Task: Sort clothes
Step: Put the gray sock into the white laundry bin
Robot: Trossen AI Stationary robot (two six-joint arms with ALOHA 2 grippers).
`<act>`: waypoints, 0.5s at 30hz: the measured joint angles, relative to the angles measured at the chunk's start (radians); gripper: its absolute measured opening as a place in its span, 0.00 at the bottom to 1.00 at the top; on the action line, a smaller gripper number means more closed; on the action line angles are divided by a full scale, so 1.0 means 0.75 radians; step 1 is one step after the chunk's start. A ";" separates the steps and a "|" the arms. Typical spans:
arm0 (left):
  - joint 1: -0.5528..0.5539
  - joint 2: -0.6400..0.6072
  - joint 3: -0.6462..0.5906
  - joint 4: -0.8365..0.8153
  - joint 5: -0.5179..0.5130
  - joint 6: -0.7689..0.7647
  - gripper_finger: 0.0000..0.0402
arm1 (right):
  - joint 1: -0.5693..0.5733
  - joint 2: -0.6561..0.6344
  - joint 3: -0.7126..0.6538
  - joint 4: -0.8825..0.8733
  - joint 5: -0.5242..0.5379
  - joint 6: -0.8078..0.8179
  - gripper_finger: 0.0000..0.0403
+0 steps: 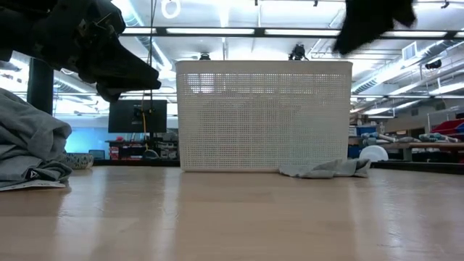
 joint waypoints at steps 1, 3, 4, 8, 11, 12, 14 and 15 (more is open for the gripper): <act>0.000 0.000 0.000 0.000 0.000 0.000 0.37 | -0.001 0.014 -0.080 0.079 -0.006 0.039 0.37; 0.000 0.000 0.000 0.002 0.000 -0.001 0.37 | -0.016 0.045 -0.217 0.273 -0.013 0.069 0.37; 0.000 0.000 0.000 0.002 0.000 -0.002 0.37 | -0.028 0.062 -0.282 0.371 -0.012 0.069 0.37; 0.000 0.000 0.000 0.003 0.000 -0.004 0.37 | -0.101 0.176 -0.495 0.763 -0.009 -0.021 0.39; 0.000 0.000 0.000 0.003 0.000 -0.008 0.37 | -0.170 0.292 -0.609 1.059 -0.008 -0.078 0.39; 0.000 0.000 0.000 0.003 0.000 -0.009 0.37 | -0.192 0.333 -0.640 1.147 -0.009 -0.085 0.39; 0.000 0.000 0.000 0.002 0.000 -0.009 0.37 | -0.233 0.426 -0.682 1.313 -0.009 -0.102 0.39; 0.000 0.000 0.000 0.002 0.000 -0.010 0.37 | -0.247 0.470 -0.694 1.386 0.026 -0.102 0.39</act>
